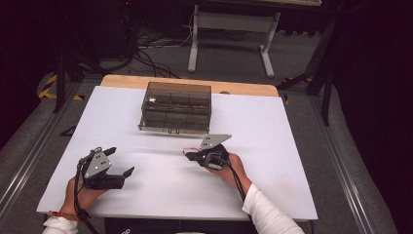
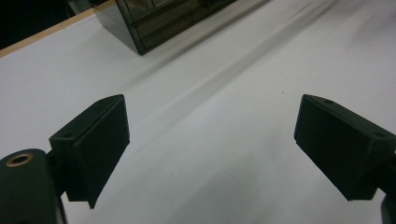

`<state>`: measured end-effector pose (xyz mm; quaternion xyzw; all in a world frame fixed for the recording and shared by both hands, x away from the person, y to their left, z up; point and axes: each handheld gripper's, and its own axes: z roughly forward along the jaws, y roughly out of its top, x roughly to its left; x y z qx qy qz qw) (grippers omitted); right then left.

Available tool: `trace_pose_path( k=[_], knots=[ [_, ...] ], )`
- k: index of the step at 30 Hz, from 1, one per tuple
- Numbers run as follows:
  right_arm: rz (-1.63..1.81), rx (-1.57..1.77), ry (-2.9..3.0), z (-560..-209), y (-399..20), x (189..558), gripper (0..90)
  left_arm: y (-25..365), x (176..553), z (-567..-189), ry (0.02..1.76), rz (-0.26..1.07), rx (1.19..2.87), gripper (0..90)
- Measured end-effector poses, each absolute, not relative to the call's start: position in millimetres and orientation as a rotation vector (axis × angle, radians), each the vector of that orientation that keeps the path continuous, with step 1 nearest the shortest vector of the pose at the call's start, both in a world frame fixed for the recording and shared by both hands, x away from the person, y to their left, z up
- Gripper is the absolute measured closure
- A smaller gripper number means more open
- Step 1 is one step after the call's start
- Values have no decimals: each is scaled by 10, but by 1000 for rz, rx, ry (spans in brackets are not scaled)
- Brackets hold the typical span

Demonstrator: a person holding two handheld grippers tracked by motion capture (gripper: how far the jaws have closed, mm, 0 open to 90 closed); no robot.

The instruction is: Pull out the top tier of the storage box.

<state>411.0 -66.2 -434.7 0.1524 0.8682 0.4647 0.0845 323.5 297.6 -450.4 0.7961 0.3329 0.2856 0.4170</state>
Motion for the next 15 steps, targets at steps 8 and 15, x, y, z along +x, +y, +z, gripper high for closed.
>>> trace_pose_path(
  k=[8, 15],
  knots=[
    [1440, 449, 2504, -4182, -842, 3971, 900, 2921, 3274, -4495, 801, 716, 2005, 113],
    [1454, 456, 2479, -4141, -925, 3920, 900, 2884, 3321, -4490, 776, 709, 2011, 112]
  ],
)
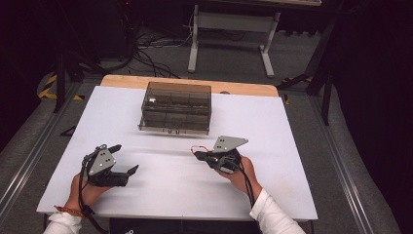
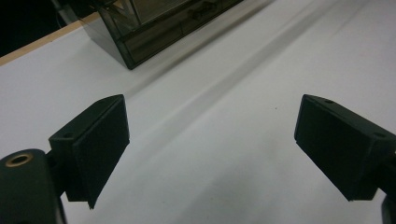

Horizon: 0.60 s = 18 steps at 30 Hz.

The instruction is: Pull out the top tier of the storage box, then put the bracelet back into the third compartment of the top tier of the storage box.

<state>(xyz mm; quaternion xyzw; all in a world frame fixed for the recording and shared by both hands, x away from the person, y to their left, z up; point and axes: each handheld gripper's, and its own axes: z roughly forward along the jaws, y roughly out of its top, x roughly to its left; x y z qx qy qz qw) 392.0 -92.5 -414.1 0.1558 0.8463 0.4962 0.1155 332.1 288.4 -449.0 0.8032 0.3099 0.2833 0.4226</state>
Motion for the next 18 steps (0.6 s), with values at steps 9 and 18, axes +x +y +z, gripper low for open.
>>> trace_pose_path(
  k=[9, 18],
  knots=[
    [1461, 473, 2462, -4141, -966, 3934, 900, 2909, 3336, -4505, 782, 706, 2020, 110],
    [1478, 459, 2438, -4114, -979, 3941, 900, 2920, 3317, -4507, 782, 711, 2020, 110]
  ],
)
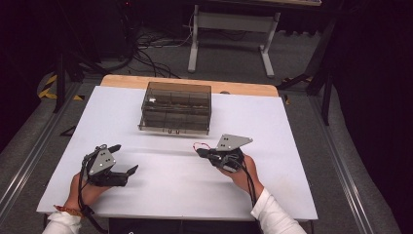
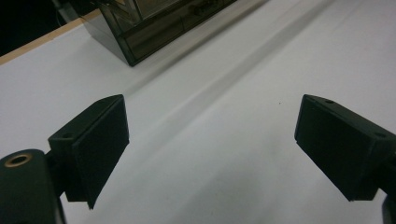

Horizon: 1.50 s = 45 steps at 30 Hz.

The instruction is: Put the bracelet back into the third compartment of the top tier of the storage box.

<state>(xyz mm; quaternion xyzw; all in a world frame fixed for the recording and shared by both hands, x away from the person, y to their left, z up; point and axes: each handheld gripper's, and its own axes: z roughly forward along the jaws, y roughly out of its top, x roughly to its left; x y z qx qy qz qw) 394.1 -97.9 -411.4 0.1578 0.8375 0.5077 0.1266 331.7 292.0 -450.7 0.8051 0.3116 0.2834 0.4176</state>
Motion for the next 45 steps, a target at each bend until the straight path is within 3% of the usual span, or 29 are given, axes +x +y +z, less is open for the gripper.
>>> trace_pose_path(
  k=[29, 45],
  knots=[
    [1541, 459, 2307, -3898, -1143, 3838, 900, 2842, 3337, -4491, 750, 721, 2044, 107],
    [1594, 427, 2253, -3743, -1018, 3932, 900, 2828, 3345, -4508, 760, 721, 2045, 107]
  ],
)
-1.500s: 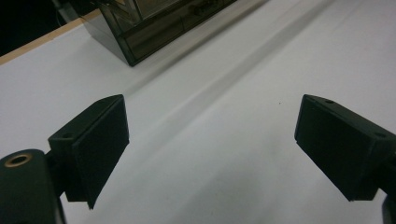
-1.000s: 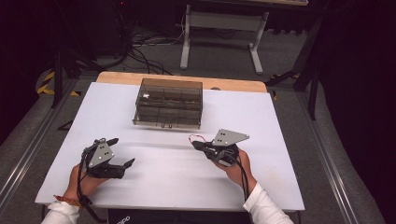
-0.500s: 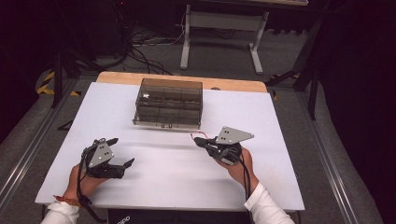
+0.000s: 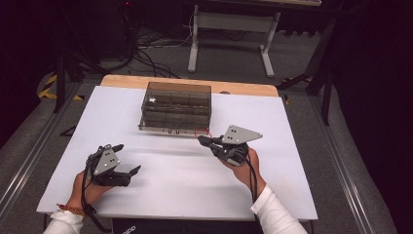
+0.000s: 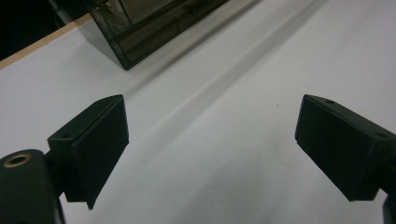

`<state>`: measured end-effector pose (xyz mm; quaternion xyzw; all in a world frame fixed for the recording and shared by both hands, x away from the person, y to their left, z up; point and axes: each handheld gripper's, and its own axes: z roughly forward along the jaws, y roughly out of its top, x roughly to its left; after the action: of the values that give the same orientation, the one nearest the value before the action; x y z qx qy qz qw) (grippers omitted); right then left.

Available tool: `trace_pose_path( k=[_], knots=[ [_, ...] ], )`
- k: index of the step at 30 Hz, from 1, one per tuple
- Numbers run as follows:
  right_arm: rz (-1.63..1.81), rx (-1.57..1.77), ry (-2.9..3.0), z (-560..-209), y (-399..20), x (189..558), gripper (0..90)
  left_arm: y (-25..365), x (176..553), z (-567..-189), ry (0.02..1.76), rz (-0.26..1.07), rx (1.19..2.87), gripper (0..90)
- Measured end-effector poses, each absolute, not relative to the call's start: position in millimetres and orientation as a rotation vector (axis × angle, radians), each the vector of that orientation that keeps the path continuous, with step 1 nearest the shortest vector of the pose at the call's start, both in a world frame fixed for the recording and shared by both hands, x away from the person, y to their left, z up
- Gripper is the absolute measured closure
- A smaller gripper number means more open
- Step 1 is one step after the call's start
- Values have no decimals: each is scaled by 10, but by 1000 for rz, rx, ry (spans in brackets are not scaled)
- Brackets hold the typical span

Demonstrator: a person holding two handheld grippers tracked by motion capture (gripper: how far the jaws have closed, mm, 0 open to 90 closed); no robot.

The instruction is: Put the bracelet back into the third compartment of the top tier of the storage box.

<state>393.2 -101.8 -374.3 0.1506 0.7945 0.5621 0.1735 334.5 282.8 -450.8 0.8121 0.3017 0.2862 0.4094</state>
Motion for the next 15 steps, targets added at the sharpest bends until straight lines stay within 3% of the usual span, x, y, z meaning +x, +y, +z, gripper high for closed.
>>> trace_pose_path(
  k=[15],
  knots=[
    [1589, 387, 2238, -3563, -760, 4116, 900, 2822, 3349, -4520, 757, 714, 2054, 107]
  ],
)
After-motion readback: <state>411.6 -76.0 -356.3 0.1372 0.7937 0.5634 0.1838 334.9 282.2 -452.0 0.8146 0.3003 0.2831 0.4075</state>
